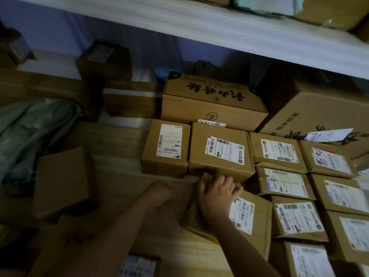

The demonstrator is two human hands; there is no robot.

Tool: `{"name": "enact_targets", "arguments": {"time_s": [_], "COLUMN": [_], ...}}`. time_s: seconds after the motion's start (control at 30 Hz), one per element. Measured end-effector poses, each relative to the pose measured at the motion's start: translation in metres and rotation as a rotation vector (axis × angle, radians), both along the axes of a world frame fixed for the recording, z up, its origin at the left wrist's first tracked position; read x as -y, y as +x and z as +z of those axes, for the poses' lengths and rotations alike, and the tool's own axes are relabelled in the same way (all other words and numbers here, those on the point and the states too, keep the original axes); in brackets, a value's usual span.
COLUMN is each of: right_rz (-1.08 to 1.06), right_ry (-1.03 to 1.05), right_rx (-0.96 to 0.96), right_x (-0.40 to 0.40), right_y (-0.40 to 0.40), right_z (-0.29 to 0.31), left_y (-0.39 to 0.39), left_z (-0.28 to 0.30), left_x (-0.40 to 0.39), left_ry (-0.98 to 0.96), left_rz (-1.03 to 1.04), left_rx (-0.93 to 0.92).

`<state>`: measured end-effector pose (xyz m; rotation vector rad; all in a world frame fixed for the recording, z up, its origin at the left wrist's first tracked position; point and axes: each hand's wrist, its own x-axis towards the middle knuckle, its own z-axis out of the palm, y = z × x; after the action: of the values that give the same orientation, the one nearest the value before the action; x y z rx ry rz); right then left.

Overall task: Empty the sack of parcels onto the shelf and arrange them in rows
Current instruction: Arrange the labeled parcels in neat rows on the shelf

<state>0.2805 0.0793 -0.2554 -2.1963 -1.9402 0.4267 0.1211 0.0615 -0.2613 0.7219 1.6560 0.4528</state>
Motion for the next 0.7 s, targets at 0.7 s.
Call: {"name": "enact_targets", "arguments": {"time_s": [0.7], "right_rz": [0.528], "right_ry": [-0.043], "right_rx": [-0.467], "right_x": [0.009], "right_y": [-0.089], "right_z": [0.018], "left_y": [-0.063], "left_z": [0.034], "left_x": [0.047], "left_ry": [0.372], "left_rz": [0.424], "left_rx": [-0.482]}}
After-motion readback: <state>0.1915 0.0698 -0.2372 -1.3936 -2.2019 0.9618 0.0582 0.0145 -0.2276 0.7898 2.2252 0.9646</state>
